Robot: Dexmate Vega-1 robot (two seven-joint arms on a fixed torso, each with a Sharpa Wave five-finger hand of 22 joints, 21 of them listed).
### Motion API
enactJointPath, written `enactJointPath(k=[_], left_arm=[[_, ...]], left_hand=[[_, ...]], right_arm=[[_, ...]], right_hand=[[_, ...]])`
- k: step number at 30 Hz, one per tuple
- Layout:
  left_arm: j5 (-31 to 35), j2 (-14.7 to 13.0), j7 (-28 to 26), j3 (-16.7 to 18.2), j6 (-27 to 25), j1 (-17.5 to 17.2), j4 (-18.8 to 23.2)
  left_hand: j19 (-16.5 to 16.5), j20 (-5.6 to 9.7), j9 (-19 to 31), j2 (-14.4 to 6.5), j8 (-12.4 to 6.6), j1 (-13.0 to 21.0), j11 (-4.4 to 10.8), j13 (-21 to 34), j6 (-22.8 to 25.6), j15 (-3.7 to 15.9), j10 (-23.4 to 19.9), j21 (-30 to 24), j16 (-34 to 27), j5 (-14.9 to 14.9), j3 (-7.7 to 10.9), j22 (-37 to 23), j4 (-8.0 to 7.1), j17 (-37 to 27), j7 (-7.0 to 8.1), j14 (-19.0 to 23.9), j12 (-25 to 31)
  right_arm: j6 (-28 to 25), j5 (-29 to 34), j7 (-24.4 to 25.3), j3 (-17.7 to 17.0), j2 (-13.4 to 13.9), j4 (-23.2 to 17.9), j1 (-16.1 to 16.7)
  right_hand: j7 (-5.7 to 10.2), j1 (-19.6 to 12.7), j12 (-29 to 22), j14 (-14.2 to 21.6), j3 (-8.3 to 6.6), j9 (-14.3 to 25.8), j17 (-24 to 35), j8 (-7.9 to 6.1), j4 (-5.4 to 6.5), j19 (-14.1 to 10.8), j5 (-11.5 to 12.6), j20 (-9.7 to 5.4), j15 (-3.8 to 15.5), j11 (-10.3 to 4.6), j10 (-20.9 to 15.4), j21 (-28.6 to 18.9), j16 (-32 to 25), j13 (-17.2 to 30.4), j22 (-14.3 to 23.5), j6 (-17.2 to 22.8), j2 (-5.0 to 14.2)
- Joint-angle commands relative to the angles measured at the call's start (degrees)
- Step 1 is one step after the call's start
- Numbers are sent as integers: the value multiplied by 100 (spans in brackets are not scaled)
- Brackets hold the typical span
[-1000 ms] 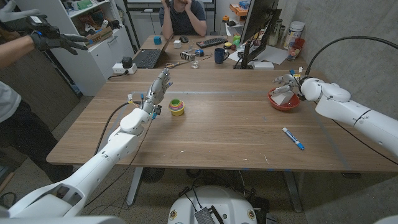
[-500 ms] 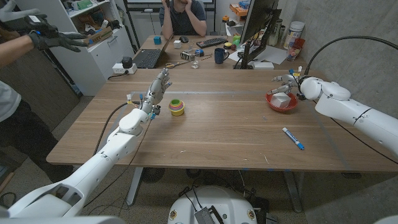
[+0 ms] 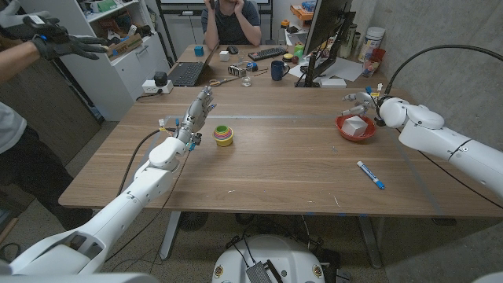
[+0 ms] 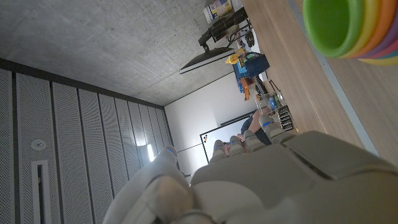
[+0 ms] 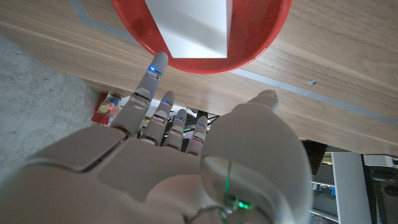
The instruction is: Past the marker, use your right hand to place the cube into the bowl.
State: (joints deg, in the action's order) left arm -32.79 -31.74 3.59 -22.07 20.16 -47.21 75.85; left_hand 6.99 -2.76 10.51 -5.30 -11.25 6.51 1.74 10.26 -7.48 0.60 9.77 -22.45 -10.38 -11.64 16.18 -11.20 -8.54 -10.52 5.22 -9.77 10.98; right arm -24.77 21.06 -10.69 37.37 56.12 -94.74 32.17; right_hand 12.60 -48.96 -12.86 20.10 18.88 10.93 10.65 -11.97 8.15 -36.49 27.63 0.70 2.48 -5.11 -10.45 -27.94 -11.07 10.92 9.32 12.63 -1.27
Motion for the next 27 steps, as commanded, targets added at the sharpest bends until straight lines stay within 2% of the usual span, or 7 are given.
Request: enactJointPath(k=[1, 5, 10, 17, 27], left_arm=[[-33, -3, 69, 5, 30, 18, -34], [-22, -15, 57, 16, 48, 9, -30], [-37, -24, 54, 25, 38, -10, -13], [-51, -29, 72, 30, 51, -26, 8], [-23, -44, 15, 36, 54, -76, 84]], left_hand=[[31, -6, 17, 26, 17, -35, -40, 15, -16, -22, 121, 13, -34, -43, -31, -16, -4, -18, -12, -281, 23], [30, -3, 17, 26, 18, -36, -37, 15, -21, -25, 120, 14, -35, -45, -34, -16, -4, -18, -16, -278, 24], [29, -6, 17, 25, 16, -36, -38, 15, -17, -26, 118, 15, -35, -47, -37, -16, -4, -18, -13, -278, 25], [28, -7, 17, 25, 16, -36, -41, 15, -18, -24, 118, 16, -35, -48, -40, -16, -4, -18, -14, -278, 25], [26, -2, 17, 25, 16, -36, -38, 15, -17, -24, 121, 18, -34, -51, -46, -16, -3, -18, -12, -280, 25]], right_arm=[[77, 10, 383, -230, 82, -305, 238], [21, 50, 321, -225, 97, -373, 229], [154, -77, 536, -366, 88, -399, 357], [103, -67, 548, -412, 105, -478, 383], [250, -151, 871, -614, 186, -610, 593]], right_hand=[[-6, 53, -63, 107, 7, 18, 2, -59, -29, -81, 67, -48, 299, -14, -96, 67, -38, -1, 17, 149, -7], [-4, 51, -70, 139, 7, 18, 0, -68, -35, -99, 79, -82, 322, -19, -127, 93, -42, -2, 17, 205, -10], [-5, 49, -81, 165, 7, 18, -1, -78, -42, -100, 94, -99, 337, -11, -167, 132, -42, -3, 17, 273, -8], [-10, 63, -124, 236, 14, 19, -4, -117, -48, -111, 120, -116, 331, 22, -308, 206, -48, -3, 18, 457, -15], [-4, 39, -168, 371, -15, 17, -5, -136, -61, -217, 159, -186, 379, 47, -475, 271, -68, -5, 21, 643, 44]])
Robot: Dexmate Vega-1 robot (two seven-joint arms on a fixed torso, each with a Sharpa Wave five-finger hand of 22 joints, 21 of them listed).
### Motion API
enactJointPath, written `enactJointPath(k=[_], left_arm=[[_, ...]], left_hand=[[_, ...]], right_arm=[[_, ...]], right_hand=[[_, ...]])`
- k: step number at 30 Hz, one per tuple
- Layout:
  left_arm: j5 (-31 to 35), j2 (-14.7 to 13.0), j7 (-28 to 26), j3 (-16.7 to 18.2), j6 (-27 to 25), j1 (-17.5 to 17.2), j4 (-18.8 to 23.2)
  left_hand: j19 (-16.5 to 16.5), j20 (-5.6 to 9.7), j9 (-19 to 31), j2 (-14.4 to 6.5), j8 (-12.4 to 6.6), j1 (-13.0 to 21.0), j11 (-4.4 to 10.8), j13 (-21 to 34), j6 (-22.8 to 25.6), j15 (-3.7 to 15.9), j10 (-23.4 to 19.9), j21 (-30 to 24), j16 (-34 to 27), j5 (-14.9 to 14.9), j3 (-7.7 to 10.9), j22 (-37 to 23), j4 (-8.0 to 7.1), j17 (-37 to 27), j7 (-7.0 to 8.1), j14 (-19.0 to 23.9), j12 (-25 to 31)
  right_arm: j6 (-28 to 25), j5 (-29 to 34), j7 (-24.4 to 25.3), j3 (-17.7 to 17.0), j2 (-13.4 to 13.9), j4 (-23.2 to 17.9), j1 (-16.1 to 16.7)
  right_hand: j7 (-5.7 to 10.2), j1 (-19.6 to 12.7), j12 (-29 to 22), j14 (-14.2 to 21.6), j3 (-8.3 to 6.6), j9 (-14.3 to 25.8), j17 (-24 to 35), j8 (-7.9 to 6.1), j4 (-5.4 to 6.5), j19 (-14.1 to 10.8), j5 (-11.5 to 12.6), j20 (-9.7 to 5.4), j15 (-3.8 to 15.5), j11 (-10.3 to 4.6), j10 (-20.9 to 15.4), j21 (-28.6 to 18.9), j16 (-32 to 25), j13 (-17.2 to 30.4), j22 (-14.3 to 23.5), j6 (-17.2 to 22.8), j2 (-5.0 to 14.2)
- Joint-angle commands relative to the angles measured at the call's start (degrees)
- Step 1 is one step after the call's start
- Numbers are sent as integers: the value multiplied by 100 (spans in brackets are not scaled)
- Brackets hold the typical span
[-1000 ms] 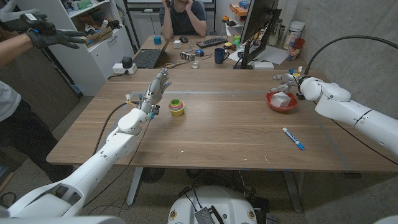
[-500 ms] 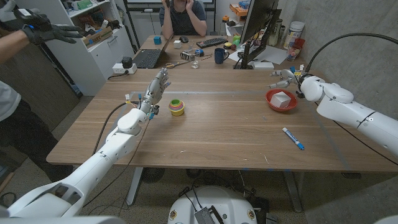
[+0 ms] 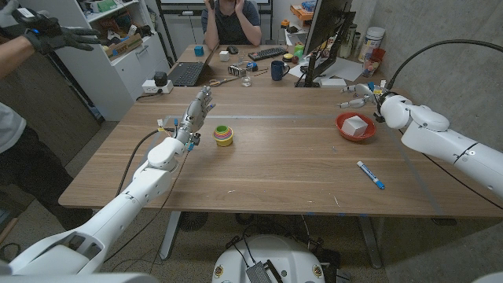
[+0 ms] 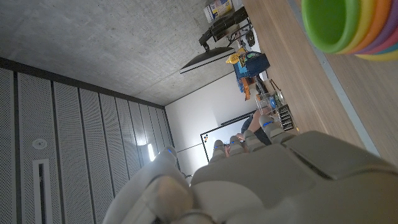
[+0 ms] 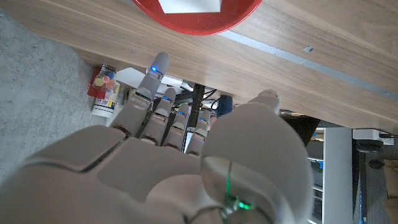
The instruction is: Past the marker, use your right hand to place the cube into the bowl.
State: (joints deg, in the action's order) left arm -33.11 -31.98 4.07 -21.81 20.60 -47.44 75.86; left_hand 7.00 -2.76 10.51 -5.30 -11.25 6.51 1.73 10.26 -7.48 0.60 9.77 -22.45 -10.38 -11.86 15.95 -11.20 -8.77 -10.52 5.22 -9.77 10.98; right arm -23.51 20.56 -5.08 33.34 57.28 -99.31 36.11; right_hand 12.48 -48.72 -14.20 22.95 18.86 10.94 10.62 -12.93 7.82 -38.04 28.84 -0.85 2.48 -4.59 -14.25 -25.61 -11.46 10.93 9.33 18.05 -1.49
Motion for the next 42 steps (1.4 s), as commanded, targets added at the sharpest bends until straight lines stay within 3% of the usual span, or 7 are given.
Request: enactJointPath(k=[1, 8, 29, 42], left_arm=[[-17, -27, 1, 10, -4, -52, 87], [-5, -45, -29, 24, 12, -94, 147], [-12, -121, -116, 89, 21, -261, 373], [-49, -167, -130, 122, 22, -392, 532]], left_hand=[[29, -7, 17, 25, 16, -36, -38, 15, -18, -23, 122, 20, -35, -29, -23, -16, 21, -18, -12, -279, 24], [27, -5, 17, 25, 17, -37, -44, 15, -20, -24, 120, 21, -35, -30, -27, -16, 21, -18, -12, -279, 25], [28, -9, 17, 23, 13, -35, -38, 15, -12, -28, 124, 28, -33, -35, -40, -16, 23, -18, -15, -283, 25], [27, -9, 16, 22, 14, -34, -42, 15, -13, -22, 123, 32, -35, -38, -46, -16, 24, -17, -15, -277, 26]], right_arm=[[98, -83, 350, -222, 72, -176, 220], [144, -238, 406, -357, 119, -246, 335], [182, -372, 863, -717, 272, -591, 693], [277, -542, 1272, -1106, 445, -937, 1161]], right_hand=[[8, 13, -36, 86, -14, 16, -3, -41, -29, -68, 40, -39, 380, 1, -102, 42, -27, -6, 20, 114, 68], [11, 10, -43, 138, -9, 14, -5, -37, -36, -101, 51, -62, 363, 72, -149, 77, -29, -7, 21, 168, 67], [13, 14, -51, 306, -7, 11, -8, -5, -42, -153, 66, -77, 386, 72, -238, 167, -51, -9, 23, 241, 82], [12, -8, -68, 361, -17, 10, -10, 11, -54, -175, 74, -103, 395, 110, -326, 225, -42, -9, 25, 288, 104]])
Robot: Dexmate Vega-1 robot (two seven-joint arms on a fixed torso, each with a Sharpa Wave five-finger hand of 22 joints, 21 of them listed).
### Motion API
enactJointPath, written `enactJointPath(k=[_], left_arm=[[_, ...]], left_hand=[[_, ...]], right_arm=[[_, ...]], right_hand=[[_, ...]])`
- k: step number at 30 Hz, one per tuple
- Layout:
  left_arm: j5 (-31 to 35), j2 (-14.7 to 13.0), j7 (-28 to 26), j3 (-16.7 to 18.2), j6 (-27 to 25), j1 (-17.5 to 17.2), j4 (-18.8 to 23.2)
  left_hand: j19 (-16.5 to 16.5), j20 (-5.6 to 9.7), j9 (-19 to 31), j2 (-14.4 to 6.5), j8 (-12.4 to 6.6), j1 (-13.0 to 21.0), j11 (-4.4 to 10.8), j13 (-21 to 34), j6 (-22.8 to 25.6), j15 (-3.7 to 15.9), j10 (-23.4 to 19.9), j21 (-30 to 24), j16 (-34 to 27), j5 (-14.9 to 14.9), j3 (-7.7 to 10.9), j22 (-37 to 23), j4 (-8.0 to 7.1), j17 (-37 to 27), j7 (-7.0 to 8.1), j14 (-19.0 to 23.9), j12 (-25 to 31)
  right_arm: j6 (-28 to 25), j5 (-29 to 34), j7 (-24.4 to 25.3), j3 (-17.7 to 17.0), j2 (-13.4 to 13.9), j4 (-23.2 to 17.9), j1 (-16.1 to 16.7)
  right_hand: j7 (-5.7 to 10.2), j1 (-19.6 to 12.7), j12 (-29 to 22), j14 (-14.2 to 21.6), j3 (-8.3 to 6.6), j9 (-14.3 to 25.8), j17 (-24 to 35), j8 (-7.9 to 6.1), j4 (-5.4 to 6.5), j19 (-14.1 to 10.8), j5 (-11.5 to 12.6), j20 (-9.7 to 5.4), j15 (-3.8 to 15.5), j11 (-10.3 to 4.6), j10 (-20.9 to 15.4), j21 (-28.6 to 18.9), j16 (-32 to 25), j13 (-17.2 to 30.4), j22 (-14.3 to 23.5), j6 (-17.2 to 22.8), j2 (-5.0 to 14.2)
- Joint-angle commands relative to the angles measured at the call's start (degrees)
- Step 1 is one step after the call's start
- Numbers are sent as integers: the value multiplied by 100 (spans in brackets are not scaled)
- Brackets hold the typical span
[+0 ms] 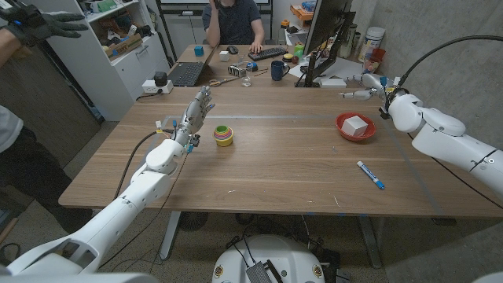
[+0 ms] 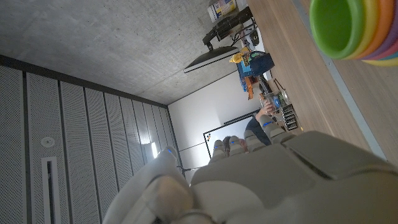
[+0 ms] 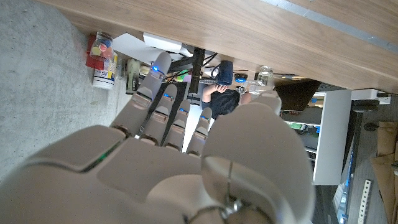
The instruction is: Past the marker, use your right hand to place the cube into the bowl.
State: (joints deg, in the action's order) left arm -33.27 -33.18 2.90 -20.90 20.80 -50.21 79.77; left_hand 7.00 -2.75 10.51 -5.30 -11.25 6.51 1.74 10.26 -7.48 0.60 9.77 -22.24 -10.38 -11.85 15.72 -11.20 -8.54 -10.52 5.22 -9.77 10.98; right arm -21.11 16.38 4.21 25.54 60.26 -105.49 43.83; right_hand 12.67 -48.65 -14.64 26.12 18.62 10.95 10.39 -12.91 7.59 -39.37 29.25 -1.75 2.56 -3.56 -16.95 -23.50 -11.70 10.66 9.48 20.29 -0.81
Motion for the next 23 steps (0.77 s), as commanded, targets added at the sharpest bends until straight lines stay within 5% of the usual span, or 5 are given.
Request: enactJointPath(k=[1, 23], left_arm=[[-26, -50, -24, 34, 7, -128, 154], [-75, -189, -138, 174, 43, -466, 465]], left_hand=[[24, -7, 16, 22, 13, -34, -39, 15, -12, -26, 124, 9, -35, -39, -24, -16, 1, -17, -16, -278, 26], [22, -8, 16, 20, 14, -32, -34, 15, -12, -25, 122, 14, -35, -42, -34, -16, 2, -17, -16, -277, 26]], right_arm=[[56, -132, 381, -357, 164, -347, 431], [82, -213, 496, -574, 243, -614, 738]], right_hand=[[-7, -17, -21, 50, 6, 9, 13, 8, -31, -43, 33, -17, 384, -8, -54, 20, -18, 18, 10, 71, 38], [-6, -33, -7, 132, -1, 10, 11, 30, -38, -86, 40, -77, 409, -7, -77, 91, -11, 18, 12, 124, 70]])
